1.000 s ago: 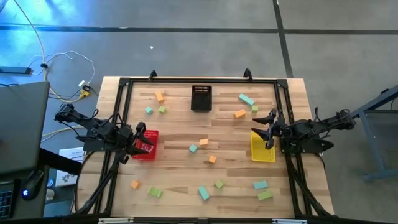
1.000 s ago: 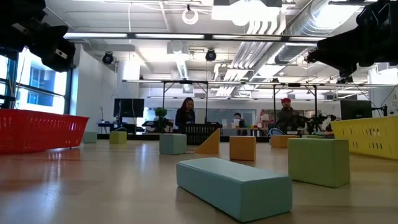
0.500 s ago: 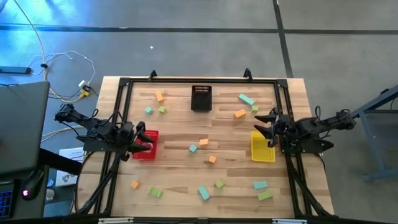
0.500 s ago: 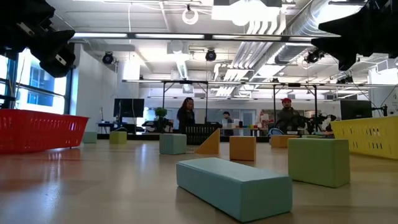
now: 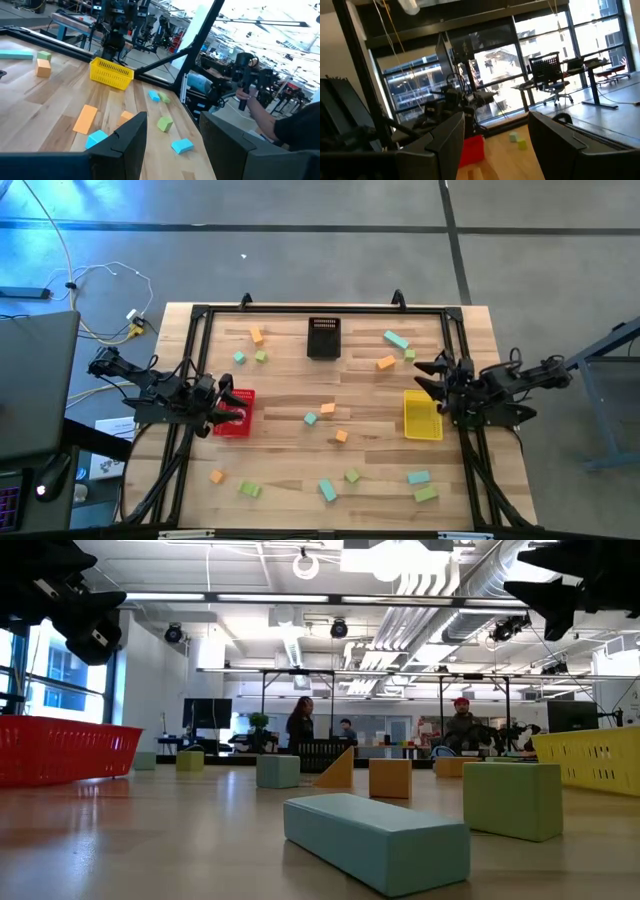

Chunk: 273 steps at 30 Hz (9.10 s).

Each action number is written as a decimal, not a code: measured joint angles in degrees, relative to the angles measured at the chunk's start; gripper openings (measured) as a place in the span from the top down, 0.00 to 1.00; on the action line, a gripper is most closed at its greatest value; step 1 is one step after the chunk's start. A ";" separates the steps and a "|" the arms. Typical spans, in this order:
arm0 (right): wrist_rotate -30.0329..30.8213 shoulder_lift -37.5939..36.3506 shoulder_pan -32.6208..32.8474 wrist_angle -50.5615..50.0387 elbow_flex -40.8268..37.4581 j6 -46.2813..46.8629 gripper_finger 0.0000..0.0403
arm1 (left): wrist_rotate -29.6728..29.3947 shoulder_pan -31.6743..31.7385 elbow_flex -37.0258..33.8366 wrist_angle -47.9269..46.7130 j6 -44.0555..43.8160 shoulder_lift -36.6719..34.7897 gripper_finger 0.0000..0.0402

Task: Sort & place blocks by color
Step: Put the yellow block into the black bin, then put the blue block into the red bin

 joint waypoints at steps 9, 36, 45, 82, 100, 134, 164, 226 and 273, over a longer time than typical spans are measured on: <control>3.72 10.58 -0.02 -0.01 7.51 -1.63 0.49 | -1.21 -0.02 0.00 0.17 4.79 0.00 0.58; 0.33 62.97 -0.90 -15.58 37.28 12.19 0.49 | -9.25 0.00 0.00 1.07 10.58 0.00 0.58; -0.40 72.45 -9.22 -45.88 51.95 12.02 0.49 | -9.22 0.00 0.00 1.03 10.58 0.00 0.58; -11.96 96.81 -32.83 -69.87 60.50 -36.05 0.49 | -9.22 -0.02 0.00 0.98 10.58 0.00 0.58; -12.46 102.61 -37.21 -66.97 60.48 -35.59 0.49 | -9.05 0.00 0.00 0.98 10.58 0.00 0.58; -24.86 102.44 -38.56 -67.53 60.84 -19.63 0.75 | -9.09 -0.02 0.00 1.01 10.58 0.00 0.58; -20.40 99.40 -31.52 -30.45 71.87 -8.98 0.75 | -19.26 0.00 0.00 1.55 15.08 -0.02 0.58; -12.53 104.97 -34.81 -20.68 73.44 -2.99 0.51 | -21.30 28.38 21.11 -30.95 -1.29 27.07 0.58; -14.32 104.97 -32.84 -27.28 73.44 -3.00 0.51 | 0.42 61.94 39.12 -44.92 6.52 79.03 0.39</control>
